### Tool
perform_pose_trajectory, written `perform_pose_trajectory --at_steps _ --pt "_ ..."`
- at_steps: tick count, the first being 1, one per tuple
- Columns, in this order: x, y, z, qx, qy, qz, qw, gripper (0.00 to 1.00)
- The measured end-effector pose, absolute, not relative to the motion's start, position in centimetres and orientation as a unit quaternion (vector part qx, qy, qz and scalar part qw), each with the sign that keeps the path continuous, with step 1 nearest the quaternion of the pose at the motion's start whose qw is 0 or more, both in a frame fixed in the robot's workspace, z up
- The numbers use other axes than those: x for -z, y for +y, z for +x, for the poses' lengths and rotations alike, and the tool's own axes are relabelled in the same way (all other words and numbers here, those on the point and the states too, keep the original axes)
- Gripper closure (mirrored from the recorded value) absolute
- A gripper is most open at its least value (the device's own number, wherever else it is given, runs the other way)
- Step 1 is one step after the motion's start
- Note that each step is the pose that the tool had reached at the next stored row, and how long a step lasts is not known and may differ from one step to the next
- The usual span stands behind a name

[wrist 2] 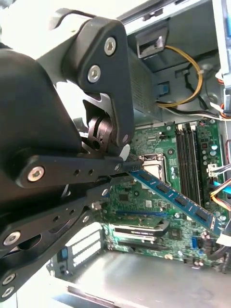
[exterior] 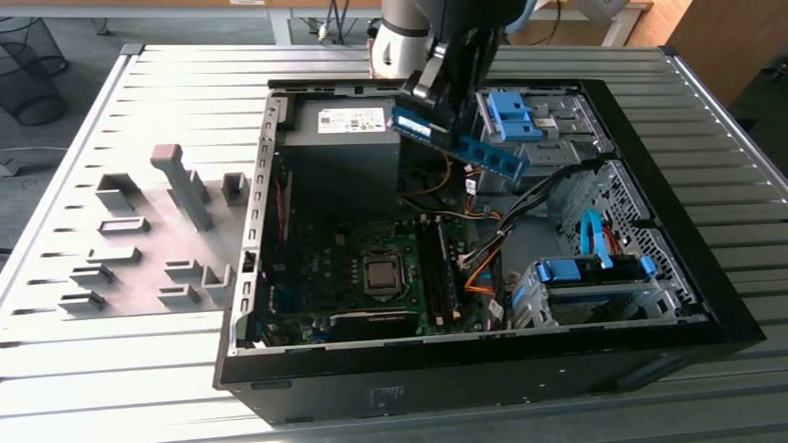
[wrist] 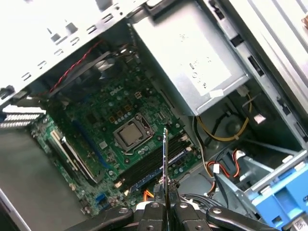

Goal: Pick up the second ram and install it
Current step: 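Insert the second ram into the second slot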

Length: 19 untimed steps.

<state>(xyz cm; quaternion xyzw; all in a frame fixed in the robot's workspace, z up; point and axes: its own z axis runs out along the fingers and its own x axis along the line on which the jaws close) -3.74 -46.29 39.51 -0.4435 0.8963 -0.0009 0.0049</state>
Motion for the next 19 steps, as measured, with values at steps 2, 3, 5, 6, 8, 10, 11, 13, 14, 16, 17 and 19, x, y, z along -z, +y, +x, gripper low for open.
perform_pose_trajectory --at_steps 2,3,5,6,8,10,11,13,14,16,17,19 --pt "-39.46 -46.29 -3.74 0.001 0.903 -0.429 0.005 0.86" --pt "-39.44 -46.28 -3.74 0.001 0.907 -0.422 0.005 0.86" --pt "-39.39 -46.27 -3.74 0.001 0.913 -0.407 0.005 0.86" --pt "-39.36 -46.27 -3.74 0.001 0.917 -0.4 0.005 0.86" --pt "-39.31 -46.26 -3.74 0.001 0.923 -0.385 0.005 0.86" --pt "-39.26 -46.25 -3.74 0.001 0.929 -0.37 0.005 0.86" --pt "-39.23 -46.25 -3.74 0.001 0.932 -0.363 0.005 0.86" --pt "-39.17 -46.24 -3.74 0.001 0.938 -0.348 0.005 0.86" --pt "-39.13 -46.24 -3.74 0.001 0.941 -0.339 0.005 0.86" --pt "-39.08 -46.23 -3.74 0.002 0.946 -0.324 0.005 0.86" --pt "-39.05 -46.23 -3.74 0.002 0.949 -0.317 0.005 0.86" --pt "-38.99 -46.23 -3.74 0.002 0.954 -0.3 0.005 0.86"
